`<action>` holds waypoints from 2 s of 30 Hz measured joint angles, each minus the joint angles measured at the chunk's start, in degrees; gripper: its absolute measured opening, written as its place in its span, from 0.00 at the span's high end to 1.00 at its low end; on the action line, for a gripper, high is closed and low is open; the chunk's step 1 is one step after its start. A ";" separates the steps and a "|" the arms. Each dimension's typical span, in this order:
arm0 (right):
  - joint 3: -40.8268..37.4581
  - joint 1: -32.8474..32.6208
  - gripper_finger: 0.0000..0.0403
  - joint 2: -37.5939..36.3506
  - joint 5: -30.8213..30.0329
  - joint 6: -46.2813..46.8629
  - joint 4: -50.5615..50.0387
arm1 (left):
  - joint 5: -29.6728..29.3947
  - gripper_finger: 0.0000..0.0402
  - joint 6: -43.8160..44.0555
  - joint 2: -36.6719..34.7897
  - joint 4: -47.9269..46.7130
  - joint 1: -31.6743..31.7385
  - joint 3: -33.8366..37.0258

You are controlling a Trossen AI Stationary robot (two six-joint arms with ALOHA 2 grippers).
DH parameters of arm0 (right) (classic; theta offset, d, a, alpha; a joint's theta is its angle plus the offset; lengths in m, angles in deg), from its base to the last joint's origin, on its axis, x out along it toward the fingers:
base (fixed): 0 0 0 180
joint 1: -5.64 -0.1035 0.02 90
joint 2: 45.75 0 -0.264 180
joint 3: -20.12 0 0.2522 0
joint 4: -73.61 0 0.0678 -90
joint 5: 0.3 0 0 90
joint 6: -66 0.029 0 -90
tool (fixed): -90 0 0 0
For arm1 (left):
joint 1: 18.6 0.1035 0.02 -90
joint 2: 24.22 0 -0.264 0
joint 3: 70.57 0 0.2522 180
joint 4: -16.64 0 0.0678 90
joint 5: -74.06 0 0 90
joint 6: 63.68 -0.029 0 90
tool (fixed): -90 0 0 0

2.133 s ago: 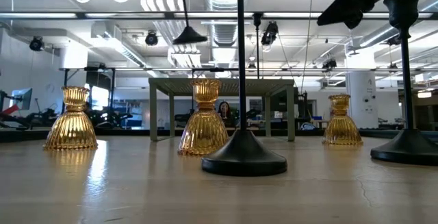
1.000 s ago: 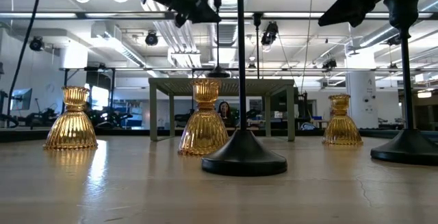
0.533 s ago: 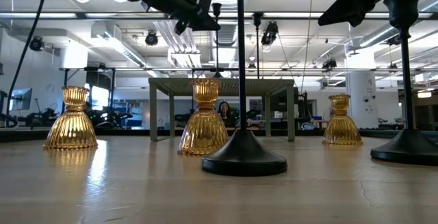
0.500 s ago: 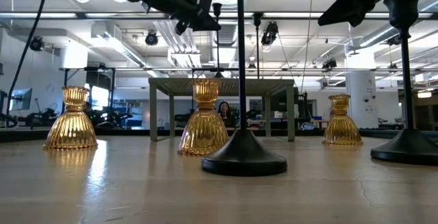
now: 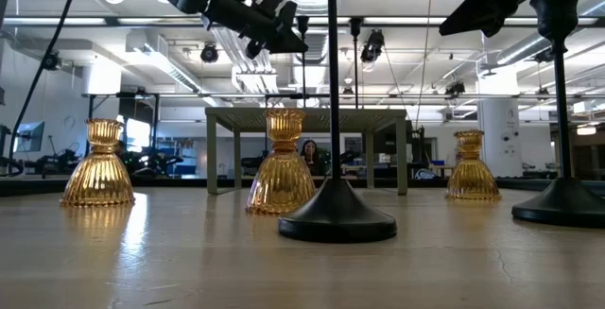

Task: Pick & Place candle stick holders
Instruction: Align the large black candle holder with the other large black candle holder on the shelf, then align the large black candle holder with the other large black candle holders on the shelf

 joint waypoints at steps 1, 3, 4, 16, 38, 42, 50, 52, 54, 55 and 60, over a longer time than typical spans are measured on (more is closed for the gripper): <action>0.00 0.00 0.86 0.00 0.01 0.01 0.00 | 0.00 0.96 0.00 0.06 -0.04 0.06 0.00; 0.00 0.00 0.86 0.00 0.01 0.00 0.01 | 0.00 0.96 -0.02 0.08 -0.12 0.14 0.00; 0.00 0.00 0.86 0.00 0.01 0.00 0.01 | 0.00 0.96 -0.02 0.08 -0.10 0.17 0.00; 0.00 0.00 0.86 0.02 0.01 0.05 0.02 | 0.00 0.89 -0.28 0.08 -0.78 0.25 0.02; 0.00 0.00 0.86 0.02 0.01 0.15 0.03 | 0.02 0.76 -1.45 0.01 -0.84 0.22 0.11; 0.00 0.00 0.86 0.02 0.01 0.15 0.03 | 0.02 0.68 -1.49 -0.25 -0.92 0.22 0.11; 0.00 -0.02 0.86 0.02 0.08 0.45 0.00 | 0.02 0.61 -3.88 -3.92 -8.03 0.22 0.14; 0.00 -0.02 0.86 0.01 0.08 0.47 -0.01 | 0.01 0.61 -4.00 -5.54 -11.56 0.22 0.15; 0.00 -0.02 0.86 0.02 0.08 0.59 -0.01 | 0.01 0.61 -4.02 -7.28 -15.05 0.22 0.15; 0.00 -0.02 0.86 0.02 0.08 0.59 -0.01 | 0.01 0.61 -4.02 -8.16 -16.90 0.18 0.15; 0.00 -0.02 0.86 0.02 0.08 0.61 -0.03 | 1.38 0.61 -5.96 -13.13 -27.07 -0.22 0.15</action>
